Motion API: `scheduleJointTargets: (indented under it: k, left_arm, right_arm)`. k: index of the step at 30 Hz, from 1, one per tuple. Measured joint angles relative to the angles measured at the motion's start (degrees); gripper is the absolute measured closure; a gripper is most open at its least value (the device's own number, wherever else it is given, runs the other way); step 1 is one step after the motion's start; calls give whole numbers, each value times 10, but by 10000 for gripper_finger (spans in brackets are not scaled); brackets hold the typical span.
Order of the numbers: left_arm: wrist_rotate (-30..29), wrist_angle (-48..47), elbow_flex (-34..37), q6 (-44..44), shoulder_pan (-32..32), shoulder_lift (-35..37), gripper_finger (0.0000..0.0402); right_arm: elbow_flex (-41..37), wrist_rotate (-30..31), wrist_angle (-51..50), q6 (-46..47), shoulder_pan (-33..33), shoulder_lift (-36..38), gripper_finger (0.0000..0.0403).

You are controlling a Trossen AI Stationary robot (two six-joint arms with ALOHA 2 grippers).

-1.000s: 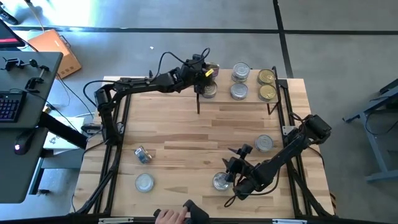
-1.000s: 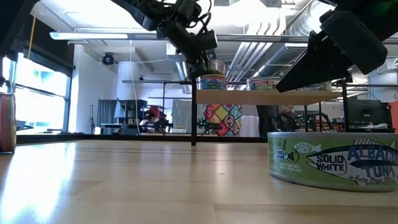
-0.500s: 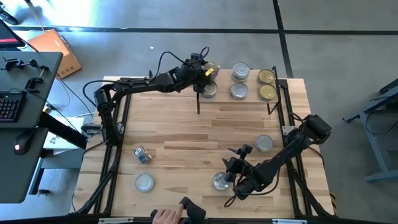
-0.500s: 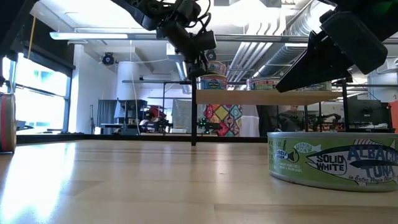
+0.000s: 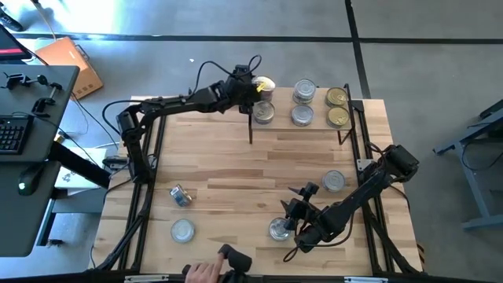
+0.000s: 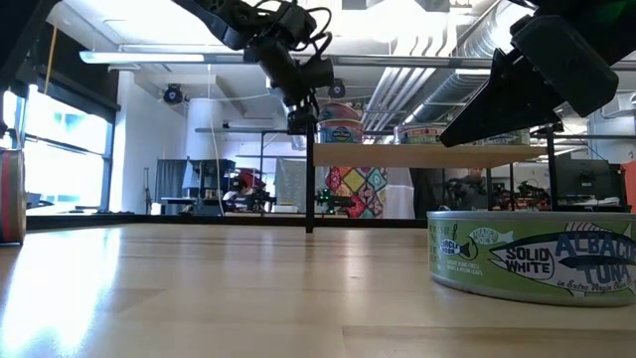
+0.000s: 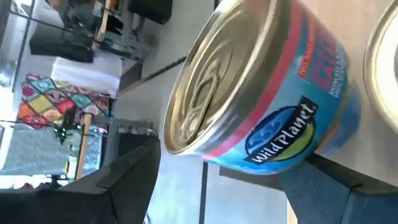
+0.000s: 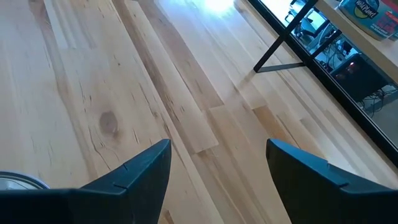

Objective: Stack canned seafood by type on shelf
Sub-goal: Stack the blue tuna can on top of the other blue tuna can on the shelf

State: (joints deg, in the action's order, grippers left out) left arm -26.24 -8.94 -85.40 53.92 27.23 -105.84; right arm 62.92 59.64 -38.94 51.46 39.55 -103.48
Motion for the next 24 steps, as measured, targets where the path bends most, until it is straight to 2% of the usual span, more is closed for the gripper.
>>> scheduleJointTargets:
  k: [17, 24]
  left_arm:
    - [-2, -29, -2, -9, 3, 2, 101]
    - [17, -120, -60, -27, 3, 0, 101]
  right_arm:
    - [0, 0, 0, 0, 0, 0, 148]
    - [0, 0, 0, 0, 0, 0, 148]
